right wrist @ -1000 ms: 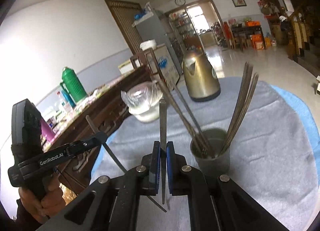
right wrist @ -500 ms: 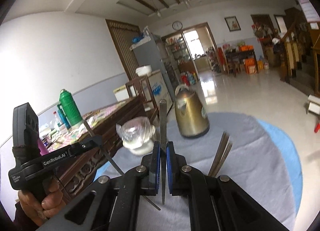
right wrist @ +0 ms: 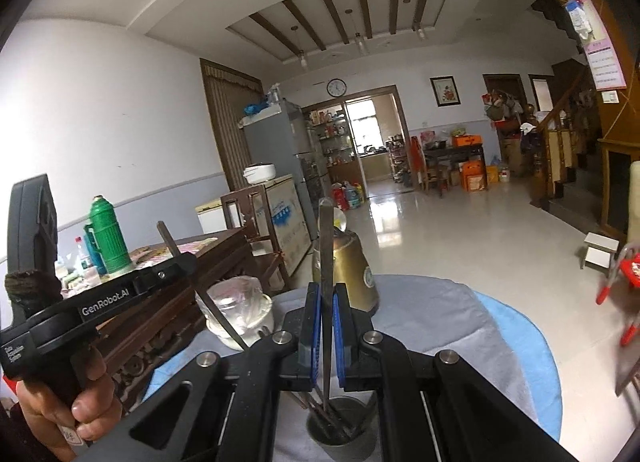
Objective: Organize utensils
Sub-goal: 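Lower both chopsticks into the grey holder and open both tools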
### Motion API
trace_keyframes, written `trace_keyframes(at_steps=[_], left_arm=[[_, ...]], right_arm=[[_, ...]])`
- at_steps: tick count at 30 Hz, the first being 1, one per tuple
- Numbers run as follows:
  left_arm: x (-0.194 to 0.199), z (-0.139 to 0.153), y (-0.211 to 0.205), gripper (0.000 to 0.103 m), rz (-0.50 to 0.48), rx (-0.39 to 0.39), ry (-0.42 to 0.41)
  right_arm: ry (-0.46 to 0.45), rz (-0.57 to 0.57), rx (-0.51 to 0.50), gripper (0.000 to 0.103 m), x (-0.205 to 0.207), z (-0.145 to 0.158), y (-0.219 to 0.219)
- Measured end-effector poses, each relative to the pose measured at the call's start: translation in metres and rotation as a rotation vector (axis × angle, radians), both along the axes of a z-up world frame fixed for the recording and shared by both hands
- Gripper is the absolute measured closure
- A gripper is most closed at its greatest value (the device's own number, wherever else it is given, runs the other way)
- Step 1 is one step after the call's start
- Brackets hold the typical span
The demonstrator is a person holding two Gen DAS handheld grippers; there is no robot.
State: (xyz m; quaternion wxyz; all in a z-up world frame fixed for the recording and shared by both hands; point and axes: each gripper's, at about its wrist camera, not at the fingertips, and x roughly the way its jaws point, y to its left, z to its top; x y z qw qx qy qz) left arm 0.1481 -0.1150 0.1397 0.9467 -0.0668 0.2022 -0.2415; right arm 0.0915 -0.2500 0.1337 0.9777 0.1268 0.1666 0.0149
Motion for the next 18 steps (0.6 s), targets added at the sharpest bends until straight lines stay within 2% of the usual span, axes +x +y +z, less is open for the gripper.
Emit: trace_keyframes(at_steps=[10, 18], left_arm=[[0.004, -0.035, -0.019, 0.097, 0.001, 0.051, 0.052], [0.0, -0.043, -0.022, 0.097, -0.007, 0.072, 0.081]], right_arm=[[0.073, -0.012, 0.006, 0.097, 0.008, -0.031, -0.001], [0.105, -0.006, 0.005, 0.097, 0.007, -0.041, -0.003]])
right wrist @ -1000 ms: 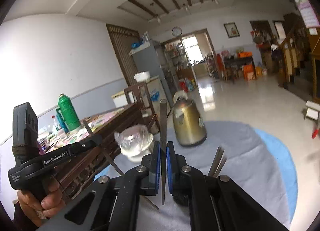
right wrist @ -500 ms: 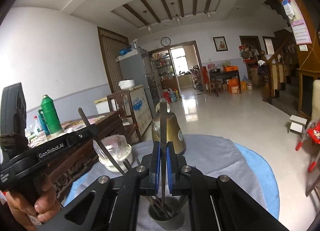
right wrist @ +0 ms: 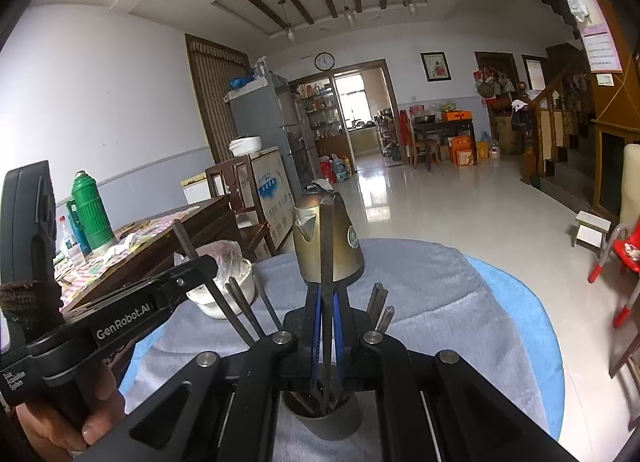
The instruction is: Organize utensils
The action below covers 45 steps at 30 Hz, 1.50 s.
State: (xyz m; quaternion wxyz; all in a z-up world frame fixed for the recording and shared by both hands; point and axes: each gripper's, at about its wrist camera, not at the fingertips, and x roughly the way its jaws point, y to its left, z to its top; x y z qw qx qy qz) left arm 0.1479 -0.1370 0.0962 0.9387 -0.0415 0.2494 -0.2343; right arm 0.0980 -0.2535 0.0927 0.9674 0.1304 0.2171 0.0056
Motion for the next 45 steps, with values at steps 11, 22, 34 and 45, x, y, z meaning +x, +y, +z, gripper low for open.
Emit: trace_keyframes(at_steps=[11, 22, 34, 45], left_arm=[[-0.006, -0.012, 0.004, 0.097, -0.001, 0.037, 0.047], [-0.033, -0.017, 0.024, 0.046, -0.012, 0.117, 0.035], [-0.056, -0.041, 0.05, 0.021, 0.05, 0.23, 0.071], [-0.067, -0.053, 0.07, 0.018, 0.21, 0.31, 0.105]], right_arm=[[0.069, 0.019, 0.012, 0.097, 0.008, -0.013, 0.006], [0.181, 0.06, 0.115, 0.094, 0.016, -0.034, 0.004], [0.108, 0.061, 0.162, 0.042, -0.024, -0.033, -0.002], [0.202, 0.036, 0.081, 0.042, -0.042, -0.05, 0.013]])
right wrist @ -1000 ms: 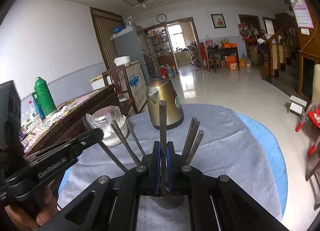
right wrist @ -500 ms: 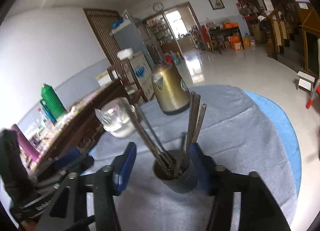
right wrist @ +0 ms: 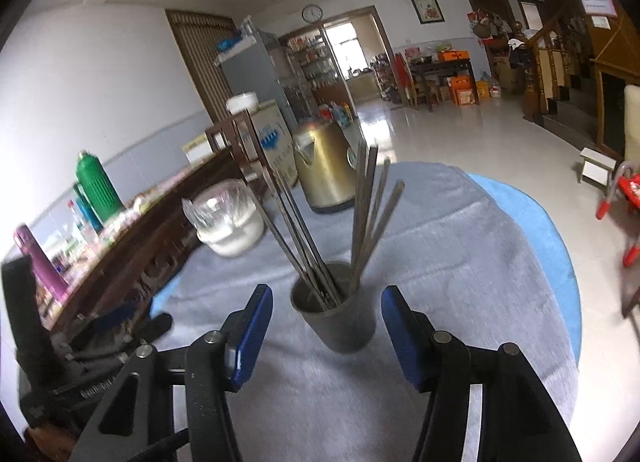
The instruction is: Organize utensils
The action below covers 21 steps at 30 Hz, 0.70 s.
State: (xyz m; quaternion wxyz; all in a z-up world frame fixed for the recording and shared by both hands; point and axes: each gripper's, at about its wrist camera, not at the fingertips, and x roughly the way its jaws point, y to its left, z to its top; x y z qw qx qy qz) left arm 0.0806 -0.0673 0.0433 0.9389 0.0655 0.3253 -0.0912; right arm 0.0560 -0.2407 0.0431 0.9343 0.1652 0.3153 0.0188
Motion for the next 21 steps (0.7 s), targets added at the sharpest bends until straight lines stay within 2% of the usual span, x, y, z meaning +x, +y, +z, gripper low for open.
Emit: trace_keyframes(at_steps=[8, 21], left_arm=[[-0.013, -0.002, 0.013, 0.014, 0.068, 0.058, -0.017], [-0.041, 0.01, 0.005, 0.014, 0.114, 0.105, -0.037]], right_arm=[[0.03, -0.008, -0.068, 0.042, -0.016, -0.003, 0.01], [-0.03, -0.035, -0.082, 0.042, -0.051, 0.016, 0.004]])
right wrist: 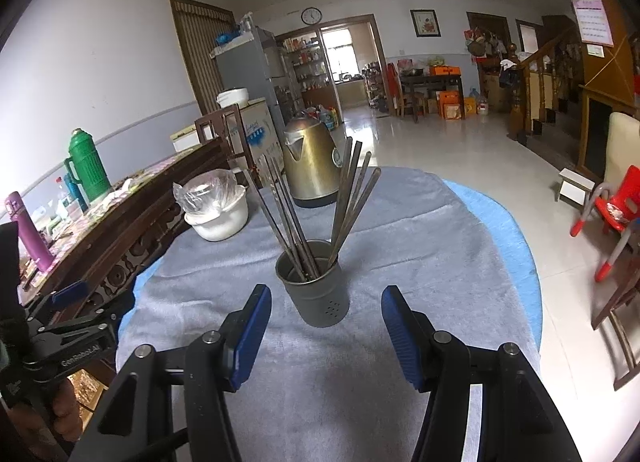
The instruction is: Organize utensils
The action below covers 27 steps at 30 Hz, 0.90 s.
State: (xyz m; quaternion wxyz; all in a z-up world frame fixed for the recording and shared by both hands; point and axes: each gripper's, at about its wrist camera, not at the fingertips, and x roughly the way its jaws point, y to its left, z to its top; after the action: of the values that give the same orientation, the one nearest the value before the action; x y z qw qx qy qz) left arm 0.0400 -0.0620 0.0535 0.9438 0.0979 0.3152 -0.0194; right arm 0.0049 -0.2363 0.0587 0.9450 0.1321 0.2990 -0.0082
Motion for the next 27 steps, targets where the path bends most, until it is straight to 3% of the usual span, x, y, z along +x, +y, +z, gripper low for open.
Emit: trace_keyframes(at_steps=[27], left_arm=[[-0.105, 0.027, 0.0, 0.012, 0.033, 0.028, -0.121]], right_arm=[[-0.071, 0.037, -0.022, 0.034, -0.105, 0.021, 0.014]])
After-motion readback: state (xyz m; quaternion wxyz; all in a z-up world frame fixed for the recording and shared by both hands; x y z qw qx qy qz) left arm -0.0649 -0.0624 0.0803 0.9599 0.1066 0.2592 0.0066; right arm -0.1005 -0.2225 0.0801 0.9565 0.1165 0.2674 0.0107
